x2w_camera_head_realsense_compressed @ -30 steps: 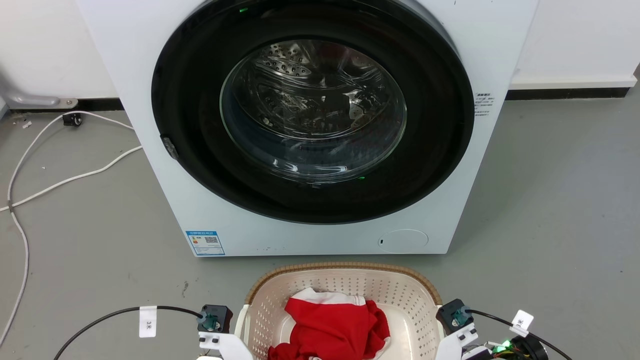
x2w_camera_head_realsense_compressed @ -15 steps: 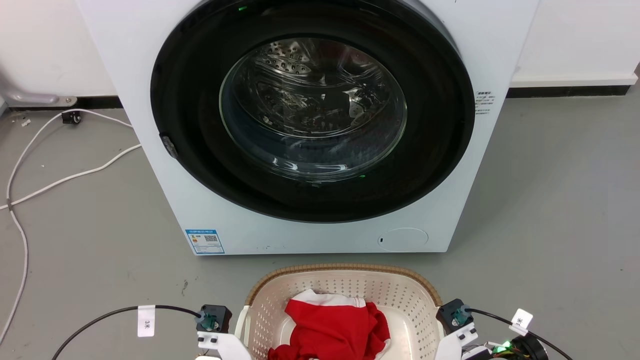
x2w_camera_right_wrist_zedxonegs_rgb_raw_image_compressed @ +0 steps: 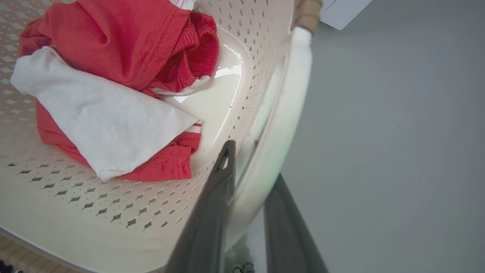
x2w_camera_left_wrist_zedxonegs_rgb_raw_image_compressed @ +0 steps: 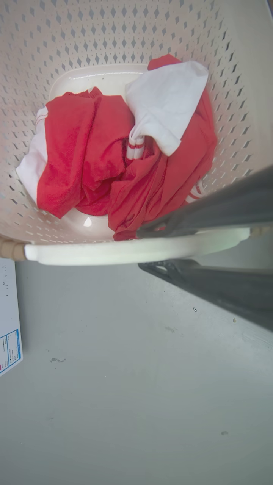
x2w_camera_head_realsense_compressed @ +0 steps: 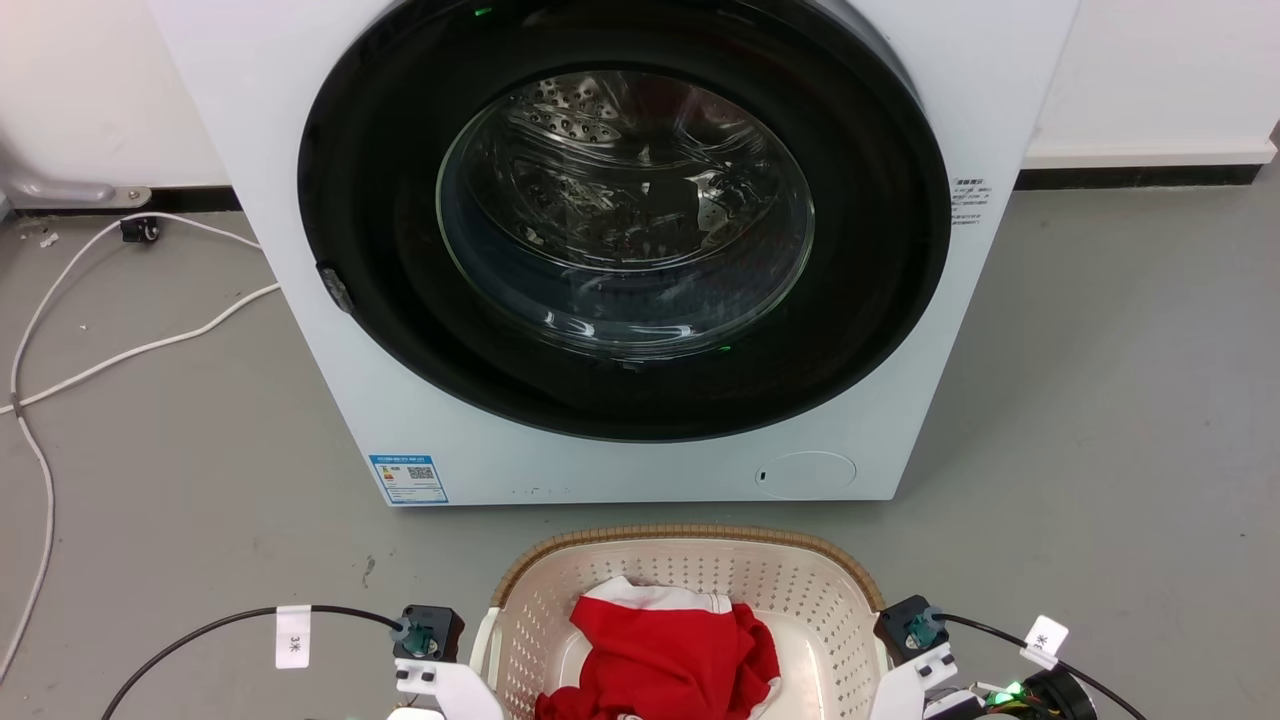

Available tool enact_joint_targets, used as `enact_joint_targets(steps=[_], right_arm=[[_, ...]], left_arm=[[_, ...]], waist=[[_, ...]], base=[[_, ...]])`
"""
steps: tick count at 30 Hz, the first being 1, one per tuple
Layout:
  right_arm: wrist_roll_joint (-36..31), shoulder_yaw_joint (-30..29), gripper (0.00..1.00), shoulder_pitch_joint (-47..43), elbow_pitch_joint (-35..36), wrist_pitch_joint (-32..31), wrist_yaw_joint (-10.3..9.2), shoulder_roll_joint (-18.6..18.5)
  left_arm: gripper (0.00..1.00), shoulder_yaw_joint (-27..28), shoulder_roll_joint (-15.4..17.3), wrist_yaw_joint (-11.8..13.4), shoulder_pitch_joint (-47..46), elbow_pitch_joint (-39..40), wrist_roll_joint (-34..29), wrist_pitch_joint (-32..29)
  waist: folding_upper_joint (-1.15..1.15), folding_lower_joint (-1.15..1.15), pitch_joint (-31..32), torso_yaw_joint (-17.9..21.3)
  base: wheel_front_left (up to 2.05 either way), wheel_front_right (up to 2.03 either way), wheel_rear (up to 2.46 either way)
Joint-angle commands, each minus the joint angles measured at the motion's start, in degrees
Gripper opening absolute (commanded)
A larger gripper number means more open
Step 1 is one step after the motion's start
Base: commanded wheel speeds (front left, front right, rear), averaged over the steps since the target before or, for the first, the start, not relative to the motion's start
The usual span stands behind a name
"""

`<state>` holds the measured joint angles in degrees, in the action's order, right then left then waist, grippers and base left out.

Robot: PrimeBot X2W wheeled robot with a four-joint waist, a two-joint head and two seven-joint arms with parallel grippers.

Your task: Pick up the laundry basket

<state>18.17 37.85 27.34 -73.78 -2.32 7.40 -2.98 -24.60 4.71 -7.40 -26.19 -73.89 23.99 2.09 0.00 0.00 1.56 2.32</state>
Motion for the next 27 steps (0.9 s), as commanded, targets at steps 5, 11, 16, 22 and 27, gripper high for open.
enact_joint_targets(steps=[5,11,16,22,27], right_arm=[[0.15,0.55,0.00,0.99,0.06,0.00,0.16,0.19],[-0.07,0.48,0.00,1.19,0.05,0.03,0.16,0.19],[-0.37,0.20,0.00,1.26,0.04,-0.06,0.16,0.19],[-0.58,-0.16,0.00,1.39,0.05,-0.36,0.16,0.19],[-0.45,-0.23,0.00,1.29,0.05,-0.29,0.16,0.19]], left_arm=[[0.00,-0.81,0.42,-0.07,-1.09,0.18,0.63,-0.24],[0.00,-1.45,0.59,-0.08,-1.24,0.17,1.27,-0.12],[0.00,-1.96,0.69,-0.08,-1.25,0.17,1.86,-0.18],[0.00,-2.39,0.86,-0.08,-1.42,0.17,2.58,-0.01],[0.00,-2.85,0.97,-0.08,-1.32,0.17,3.01,-0.17]], waist=[[0.00,0.00,-0.15,-0.04],[0.00,0.00,-0.30,-0.09],[0.00,0.00,-0.36,0.01],[0.00,0.00,-0.59,0.10],[0.00,0.00,-0.59,0.16]], base=[[0.00,0.00,0.00],[0.00,0.00,0.00],[0.00,0.00,0.00],[0.00,0.00,0.00],[0.00,0.00,0.00]])
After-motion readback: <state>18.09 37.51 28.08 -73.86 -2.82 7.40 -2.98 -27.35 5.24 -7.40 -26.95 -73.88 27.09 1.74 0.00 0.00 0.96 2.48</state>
